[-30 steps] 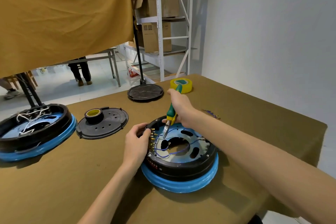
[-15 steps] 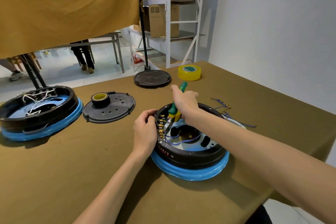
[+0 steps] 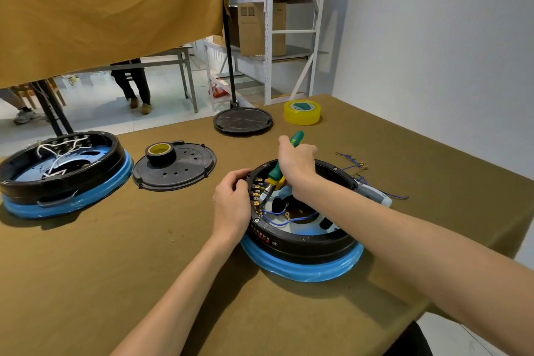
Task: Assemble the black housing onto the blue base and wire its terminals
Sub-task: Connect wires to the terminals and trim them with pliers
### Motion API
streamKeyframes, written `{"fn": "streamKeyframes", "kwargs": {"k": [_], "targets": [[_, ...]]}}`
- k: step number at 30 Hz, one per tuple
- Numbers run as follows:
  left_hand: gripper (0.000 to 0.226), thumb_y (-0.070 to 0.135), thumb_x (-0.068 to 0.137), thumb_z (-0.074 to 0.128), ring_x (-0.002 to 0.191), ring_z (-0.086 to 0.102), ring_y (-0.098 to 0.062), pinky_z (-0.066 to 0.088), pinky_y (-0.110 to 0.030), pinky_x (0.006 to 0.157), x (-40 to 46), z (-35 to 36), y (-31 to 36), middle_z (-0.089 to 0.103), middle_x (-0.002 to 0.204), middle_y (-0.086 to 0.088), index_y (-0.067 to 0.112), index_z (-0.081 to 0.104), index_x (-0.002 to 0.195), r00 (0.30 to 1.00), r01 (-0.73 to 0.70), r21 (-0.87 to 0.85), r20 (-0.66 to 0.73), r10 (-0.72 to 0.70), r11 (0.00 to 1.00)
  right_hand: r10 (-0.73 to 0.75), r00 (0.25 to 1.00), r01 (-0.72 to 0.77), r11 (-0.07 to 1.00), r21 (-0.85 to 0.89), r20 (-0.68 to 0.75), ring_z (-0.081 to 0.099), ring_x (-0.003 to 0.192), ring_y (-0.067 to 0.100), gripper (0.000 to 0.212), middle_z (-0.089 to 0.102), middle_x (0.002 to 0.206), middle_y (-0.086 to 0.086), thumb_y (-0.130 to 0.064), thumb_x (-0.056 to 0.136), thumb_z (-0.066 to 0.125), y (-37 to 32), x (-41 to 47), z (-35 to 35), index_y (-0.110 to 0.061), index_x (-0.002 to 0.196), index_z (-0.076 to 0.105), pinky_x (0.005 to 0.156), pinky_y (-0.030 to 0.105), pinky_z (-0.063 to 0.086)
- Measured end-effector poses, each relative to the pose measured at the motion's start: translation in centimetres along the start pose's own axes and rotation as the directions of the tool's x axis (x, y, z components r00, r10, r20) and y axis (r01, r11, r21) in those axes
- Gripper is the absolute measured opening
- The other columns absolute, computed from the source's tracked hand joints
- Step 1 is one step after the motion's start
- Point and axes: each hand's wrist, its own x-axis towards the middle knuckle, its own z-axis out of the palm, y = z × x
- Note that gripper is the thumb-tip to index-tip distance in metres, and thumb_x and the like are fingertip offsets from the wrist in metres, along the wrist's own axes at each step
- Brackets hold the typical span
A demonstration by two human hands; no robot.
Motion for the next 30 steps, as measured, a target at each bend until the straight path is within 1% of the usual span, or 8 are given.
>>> {"fn": "streamKeyframes", "kwargs": {"k": [4, 6, 8, 13, 20, 24, 27, 30], "targets": [[0.036, 0.013, 0.106, 0.04, 0.113, 0.064, -0.014, 0.055, -0.04, 0.101, 0.0, 0.0, -0.1, 0.069, 0.12, 0.0, 0.015, 0.065, 0.131, 1.0, -0.006, 0.011, -0.004, 0.006, 1.0, 0.013, 0.999, -0.012, 1.0, 0.01, -0.045, 0.05, 0.078, 0.016, 0.037, 0.052, 0.113, 0.011, -0.039, 0.101, 0.052, 0.1, 0.2, 0.3, -0.013, 0.115, 0.029, 0.074, 0.038, 0.042], [0.036, 0.012, 0.106, 0.04, 0.113, 0.064, -0.013, 0.055, -0.037, 0.099, 0.0, 0.0, -0.1, 0.069, 0.121, 0.0, 0.015, 0.065, 0.131, 1.0, -0.008, 0.01, -0.009, 0.008, 1.0, 0.017, 0.998, -0.015, 1.0, 0.026, -0.06, 0.052, 0.081, 0.018, 0.036, 0.051, 0.111, 0.01, -0.038, 0.101, 0.052, 0.2, 0.3, 0.5, -0.012, 0.115, 0.03, 0.075, 0.038, 0.042], [0.036, 0.012, 0.106, 0.04, 0.114, 0.063, -0.014, 0.054, -0.039, 0.101, 0.0, 0.1, -0.1, 0.068, 0.121, 0.0, 0.015, 0.064, 0.132, 1.0, -0.007, 0.012, -0.009, 0.007, 1.0, 0.021, 0.996, -0.017, 0.999, 0.045, -0.084, 0.054, 0.086, 0.022, 0.034, 0.051, 0.109, 0.009, -0.036, 0.102, 0.052, 0.4, 0.4, 0.6, -0.012, 0.115, 0.031, 0.076, 0.039, 0.044], [0.036, 0.013, 0.106, 0.039, 0.116, 0.063, -0.018, 0.053, -0.046, 0.104, 0.0, 0.3, -0.1, 0.068, 0.122, -0.003, 0.013, 0.064, 0.132, 1.0, -0.004, 0.008, -0.014, 0.004, 1.0, 0.04, 0.99, -0.035, 0.998, 0.045, -0.136, 0.059, 0.096, 0.027, 0.04, 0.055, 0.115, 0.012, -0.03, 0.103, 0.052, 0.5, 0.6, 0.8, -0.005, 0.131, 0.039, 0.076, 0.037, 0.046], [0.037, 0.013, 0.108, 0.037, 0.121, 0.06, -0.02, 0.051, -0.048, 0.106, 0.0, 0.2, -0.3, 0.066, 0.127, -0.005, 0.013, 0.061, 0.135, 1.0, -0.016, 0.028, -0.002, 0.016, 0.999, 0.073, 0.988, -0.066, 0.996, 0.059, -0.136, 0.056, 0.09, 0.025, 0.04, 0.05, 0.114, 0.01, -0.029, 0.104, 0.051, 0.6, 0.7, 1.0, -0.005, 0.133, 0.038, 0.074, 0.036, 0.043], [0.036, 0.014, 0.108, 0.037, 0.12, 0.061, -0.019, 0.052, -0.047, 0.106, 0.0, 0.2, -0.2, 0.066, 0.127, -0.004, 0.014, 0.061, 0.135, 1.0, -0.017, 0.028, 0.003, 0.017, 0.999, 0.101, 0.988, -0.091, 0.992, 0.093, -0.118, 0.049, 0.072, 0.015, 0.033, 0.048, 0.108, 0.008, -0.032, 0.104, 0.052, 0.6, 0.7, 1.2, -0.011, 0.12, 0.032, 0.059, 0.031, 0.039], [0.036, 0.013, 0.107, 0.037, 0.12, 0.061, -0.019, 0.051, -0.048, 0.106, 0.2, 0.2, -0.3, 0.066, 0.126, -0.003, 0.014, 0.062, 0.133, 1.0, -0.022, 0.034, -0.006, 0.022, 0.999, 0.113, 0.985, -0.1, 0.989, 0.105, -0.13, 0.053, 0.081, 0.023, 0.033, 0.047, 0.108, 0.009, -0.032, 0.104, 0.052, 0.5, 0.7, 1.4, -0.012, 0.114, 0.029, 0.069, 0.035, 0.043], [0.037, 0.013, 0.107, 0.037, 0.121, 0.06, -0.018, 0.05, -0.047, 0.106, 0.2, 0.3, -0.4, 0.066, 0.127, -0.003, 0.014, 0.063, 0.133, 1.0, -0.027, 0.042, -0.012, 0.028, 0.999, 0.116, 0.983, -0.1, 0.988, 0.114, -0.145, 0.053, 0.091, 0.029, 0.033, 0.046, 0.109, 0.009, -0.03, 0.104, 0.052, 0.5, 0.8, 1.7, -0.009, 0.122, 0.034, 0.077, 0.039, 0.043]]}}
